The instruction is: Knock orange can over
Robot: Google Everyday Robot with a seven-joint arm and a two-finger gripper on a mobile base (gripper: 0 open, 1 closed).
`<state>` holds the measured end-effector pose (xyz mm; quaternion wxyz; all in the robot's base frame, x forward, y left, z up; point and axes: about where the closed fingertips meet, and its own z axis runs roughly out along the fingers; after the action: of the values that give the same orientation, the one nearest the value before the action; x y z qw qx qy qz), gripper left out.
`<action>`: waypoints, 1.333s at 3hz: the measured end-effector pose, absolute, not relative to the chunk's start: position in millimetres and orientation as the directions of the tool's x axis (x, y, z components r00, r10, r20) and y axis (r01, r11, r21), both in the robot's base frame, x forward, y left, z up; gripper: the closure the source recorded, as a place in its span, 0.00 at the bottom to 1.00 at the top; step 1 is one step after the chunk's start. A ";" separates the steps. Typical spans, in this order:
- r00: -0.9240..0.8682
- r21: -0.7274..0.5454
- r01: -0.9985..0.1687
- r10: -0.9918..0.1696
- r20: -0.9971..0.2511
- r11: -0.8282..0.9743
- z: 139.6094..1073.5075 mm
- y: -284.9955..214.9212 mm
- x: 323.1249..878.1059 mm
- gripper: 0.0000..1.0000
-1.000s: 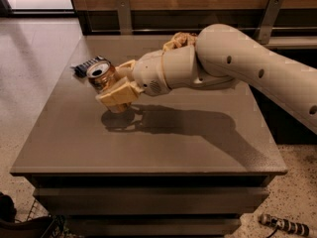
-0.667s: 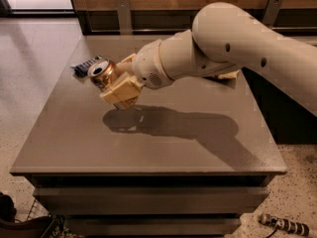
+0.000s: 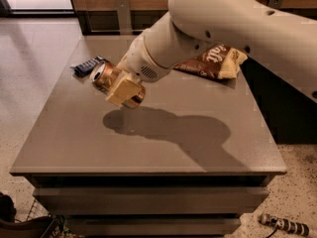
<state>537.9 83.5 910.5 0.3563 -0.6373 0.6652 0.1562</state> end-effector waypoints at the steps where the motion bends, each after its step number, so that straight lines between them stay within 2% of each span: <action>1: 0.045 -0.253 -0.960 -0.831 -0.554 0.117 895.8 80.7 539.9 1.00; 3: -0.007 -0.224 -0.970 -0.931 -0.364 0.095 849.8 81.2 553.1 1.00; 4: -0.017 -0.183 -0.980 -0.945 -0.327 0.081 817.5 84.6 560.2 1.00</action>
Offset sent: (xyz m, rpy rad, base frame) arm 0.0132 -0.0059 -0.0511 -0.3967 0.0600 -0.0642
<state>560.2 84.6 817.5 0.1851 -0.6763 0.7115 0.0471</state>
